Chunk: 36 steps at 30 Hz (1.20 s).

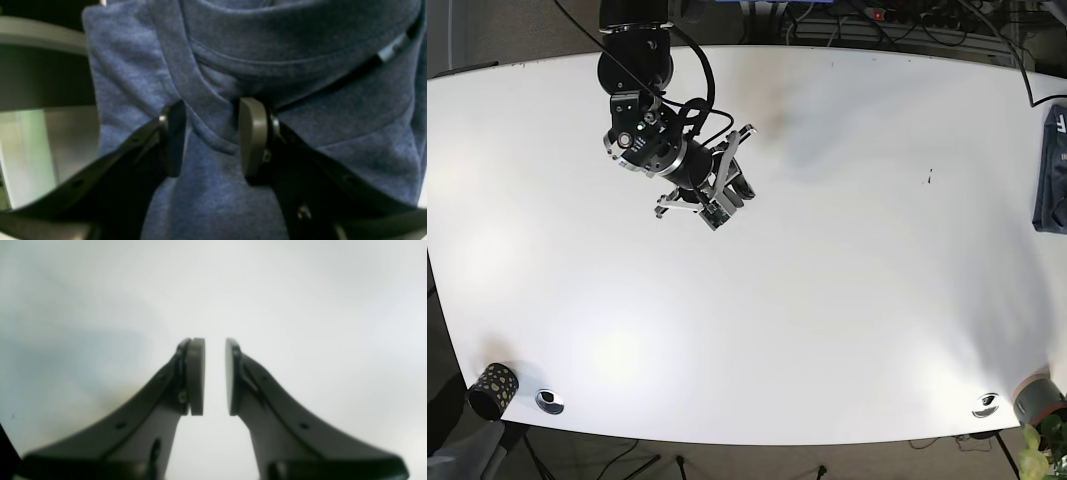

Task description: Fold the T-shirt properly

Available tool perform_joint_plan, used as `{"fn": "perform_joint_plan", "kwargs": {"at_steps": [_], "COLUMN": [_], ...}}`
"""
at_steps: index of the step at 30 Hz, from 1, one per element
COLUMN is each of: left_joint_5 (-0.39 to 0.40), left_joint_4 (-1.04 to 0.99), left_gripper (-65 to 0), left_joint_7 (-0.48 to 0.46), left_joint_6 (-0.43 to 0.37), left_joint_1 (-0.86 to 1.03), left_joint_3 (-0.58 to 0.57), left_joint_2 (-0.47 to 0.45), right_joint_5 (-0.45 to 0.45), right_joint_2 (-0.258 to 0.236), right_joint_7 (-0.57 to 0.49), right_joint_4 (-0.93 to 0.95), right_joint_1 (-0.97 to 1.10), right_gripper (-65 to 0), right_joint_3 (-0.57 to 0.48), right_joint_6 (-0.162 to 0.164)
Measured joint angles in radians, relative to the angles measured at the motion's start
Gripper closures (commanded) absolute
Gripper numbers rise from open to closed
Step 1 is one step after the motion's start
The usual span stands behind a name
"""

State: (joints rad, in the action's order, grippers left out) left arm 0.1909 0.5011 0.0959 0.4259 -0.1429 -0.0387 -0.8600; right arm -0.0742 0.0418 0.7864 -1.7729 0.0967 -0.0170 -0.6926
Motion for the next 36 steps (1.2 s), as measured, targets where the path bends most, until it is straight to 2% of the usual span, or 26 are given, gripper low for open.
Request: {"fn": "perform_joint_plan", "kwargs": {"at_steps": [4,11,15,17,23,26,28,30,31,34,36], "left_joint_5": [-0.010,-0.056,-0.054,-0.060,-0.055,-0.059,-0.070,-0.101,-0.116,-0.148,-0.161], "left_joint_4": [0.001,0.155,0.307,0.386,0.575,0.650,0.697,0.734,0.753,0.789,0.806], "left_gripper": [-24.2,-23.9,-23.9,-23.9,-23.7,-23.7,-23.7,-23.7,-23.7,-23.7,-23.7], "left_joint_7": [0.010,0.089,0.090,0.088,0.084,0.086,0.083,0.083,0.076,-0.001,-0.081], "left_joint_6": [0.009,0.159,0.170,0.158,0.177,0.137,0.081,0.063,0.041,0.026,0.019], "left_joint_1": [0.010,0.072,0.108,0.110,0.110,0.112,0.111,0.110,0.108,0.109,0.109], "left_joint_3": [0.090,0.238,0.298,0.342,0.391,0.392,0.392,0.388,0.377,0.341,0.315], "left_joint_2": [0.013,0.026,0.063,0.099,0.225,0.284,0.327,0.368,0.397,0.472,0.533], "right_joint_5": [0.000,0.012,0.031,0.092,0.227,0.277,0.303,0.315,0.314,0.332,0.335], "right_joint_2": [0.003,-0.001,-0.037,-0.048,-0.050,-0.044,-0.041,-0.043,-0.045,-0.062,-0.079], "right_joint_7": [0.004,0.001,-0.003,-0.030,-0.219,-0.312,-0.389,-0.460,-0.512,-0.636,-0.696], "right_joint_4": [0.000,-0.001,-0.021,-0.033,-0.026,0.013,0.047,0.079,0.103,0.171,0.224], "right_joint_1": [-0.007,-0.019,-0.019,-0.027,-0.039,-0.040,-0.045,-0.049,-0.053,-0.056,-0.055], "right_gripper": [-9.4,-9.4,-9.4,-9.4,-9.4,-9.4,-9.5,-9.8,-10.0,-10.0,-10.0], "right_joint_3": [-0.003,-0.002,0.012,0.036,0.120,0.159,0.198,0.239,0.263,0.296,0.301], "right_joint_6": [0.000,0.000,-0.011,-0.010,-0.005,-0.007,-0.012,-0.012,-0.004,0.082,0.174]}}
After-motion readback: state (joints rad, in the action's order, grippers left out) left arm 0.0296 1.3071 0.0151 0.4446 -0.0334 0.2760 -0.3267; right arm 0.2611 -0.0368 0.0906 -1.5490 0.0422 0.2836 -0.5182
